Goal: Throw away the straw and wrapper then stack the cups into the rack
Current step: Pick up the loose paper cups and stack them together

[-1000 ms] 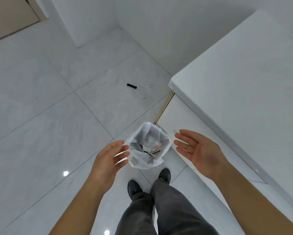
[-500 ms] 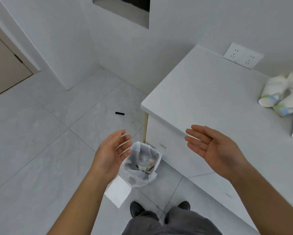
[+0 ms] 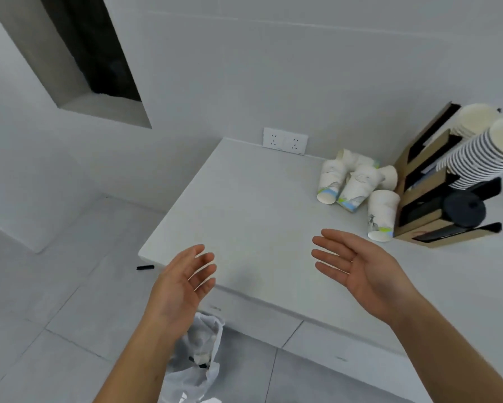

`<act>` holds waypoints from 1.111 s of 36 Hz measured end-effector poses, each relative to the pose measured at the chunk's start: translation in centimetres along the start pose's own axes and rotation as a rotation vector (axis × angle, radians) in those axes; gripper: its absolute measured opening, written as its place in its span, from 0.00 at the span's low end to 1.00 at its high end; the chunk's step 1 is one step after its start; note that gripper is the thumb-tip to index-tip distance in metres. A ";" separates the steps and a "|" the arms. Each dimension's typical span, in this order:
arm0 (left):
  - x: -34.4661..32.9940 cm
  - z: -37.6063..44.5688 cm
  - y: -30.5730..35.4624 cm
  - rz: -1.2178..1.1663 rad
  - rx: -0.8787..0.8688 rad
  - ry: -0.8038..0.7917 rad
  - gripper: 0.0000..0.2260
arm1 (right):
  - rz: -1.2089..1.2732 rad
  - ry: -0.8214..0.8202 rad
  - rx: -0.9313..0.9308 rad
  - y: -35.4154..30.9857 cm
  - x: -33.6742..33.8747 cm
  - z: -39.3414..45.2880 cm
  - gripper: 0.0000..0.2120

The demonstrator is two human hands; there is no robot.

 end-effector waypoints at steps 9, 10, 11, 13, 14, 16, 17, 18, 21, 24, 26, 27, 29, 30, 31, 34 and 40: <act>-12.3 5.4 -4.7 0.099 0.088 -0.127 0.08 | 0.071 0.141 0.075 -5.4 11.9 -2.5 0.15; -13.1 5.7 -5.0 0.105 0.098 -0.132 0.08 | 0.075 0.151 0.078 -5.6 12.7 -2.7 0.15; -14.1 6.1 -5.4 0.110 0.106 -0.141 0.08 | 0.083 0.159 0.081 -5.9 13.5 -2.8 0.14; -15.6 6.8 -5.9 0.127 0.121 -0.157 0.07 | 0.093 0.177 0.082 -6.2 14.8 -3.1 0.14; -16.2 7.0 -6.1 0.133 0.125 -0.159 0.07 | 0.094 0.183 0.082 -6.3 15.4 -3.1 0.14; -17.3 7.7 -6.5 0.147 0.138 -0.165 0.07 | 0.107 0.195 0.084 -6.6 16.4 -3.0 0.13; -17.6 7.9 -6.6 0.153 0.147 -0.164 0.07 | 0.112 0.197 0.085 -6.7 16.7 -2.9 0.13; -17.9 8.2 -6.7 0.160 0.156 -0.163 0.07 | 0.119 0.199 0.087 -6.8 17.0 -2.7 0.13; -18.6 9.3 -7.0 0.185 0.181 -0.160 0.07 | 0.144 0.203 0.087 -6.7 17.6 -1.9 0.13; -18.9 10.7 -6.9 0.197 0.192 -0.165 0.07 | 0.164 0.210 0.075 -6.3 17.9 -0.7 0.13; -19.0 11.6 -6.8 0.199 0.196 -0.161 0.07 | 0.172 0.206 0.065 -6.1 17.9 0.1 0.13; -19.1 12.5 -6.7 0.203 0.203 -0.171 0.07 | 0.173 0.211 0.063 -6.1 18.0 0.8 0.13; -19.3 13.6 -6.6 0.207 0.216 -0.174 0.08 | 0.179 0.217 0.052 -6.1 18.1 1.7 0.13; -19.4 14.4 -6.5 0.208 0.222 -0.176 0.08 | 0.184 0.223 0.050 -6.1 18.2 2.3 0.13; -19.5 15.1 -6.3 0.209 0.229 -0.181 0.08 | 0.192 0.233 0.047 -6.2 18.2 2.9 0.13; -20.0 17.7 -5.9 0.217 0.251 -0.197 0.08 | 0.207 0.253 0.038 -6.5 18.1 4.8 0.13; -20.6 22.3 -6.0 0.281 0.290 -0.222 0.08 | 0.205 0.302 0.014 -7.1 18.3 8.7 0.13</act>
Point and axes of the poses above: each hand's wrist, its own z-axis towards the middle knuckle, its own x-axis out of the back of the hand, y = z × x, the point moved 6 cm from there along z, towards the middle knuckle, and after that the axes turned 13 degrees about -y, right-handed, at the moved point
